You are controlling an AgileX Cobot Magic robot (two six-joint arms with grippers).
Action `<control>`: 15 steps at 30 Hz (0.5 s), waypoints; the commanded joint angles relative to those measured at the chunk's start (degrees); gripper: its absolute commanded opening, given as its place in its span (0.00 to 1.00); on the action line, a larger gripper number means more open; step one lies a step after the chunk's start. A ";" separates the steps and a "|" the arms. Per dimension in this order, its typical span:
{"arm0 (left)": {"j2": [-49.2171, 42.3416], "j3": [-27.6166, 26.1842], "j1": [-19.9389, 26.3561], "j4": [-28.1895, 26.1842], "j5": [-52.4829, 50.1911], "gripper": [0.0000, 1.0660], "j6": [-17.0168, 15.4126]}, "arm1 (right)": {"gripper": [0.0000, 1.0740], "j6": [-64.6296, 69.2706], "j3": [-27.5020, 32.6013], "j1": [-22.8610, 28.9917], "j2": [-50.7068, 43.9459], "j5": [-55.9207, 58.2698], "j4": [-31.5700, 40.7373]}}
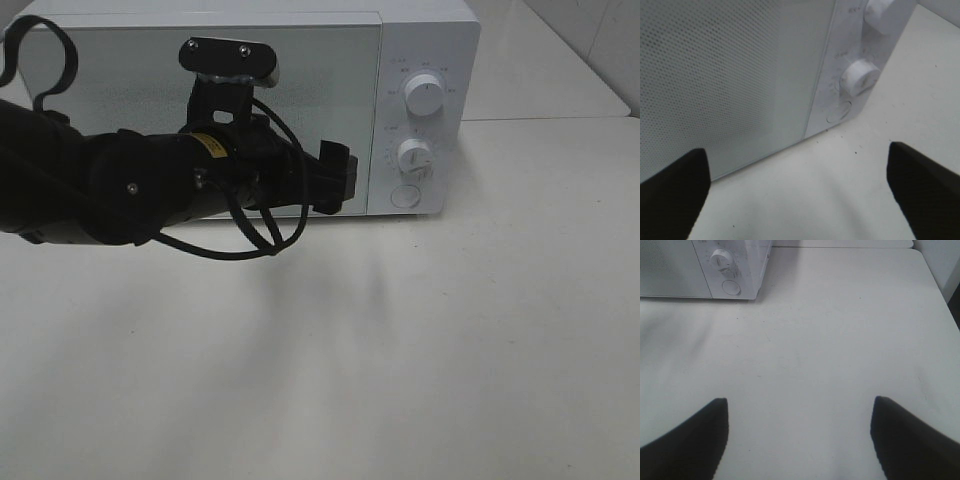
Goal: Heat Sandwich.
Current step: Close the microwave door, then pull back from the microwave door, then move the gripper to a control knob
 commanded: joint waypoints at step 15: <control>-8.08 0.06 0.69 2.69 36.67 0.92 0.34 | 0.70 0.11 0.06 -0.34 -1.49 -0.63 -0.06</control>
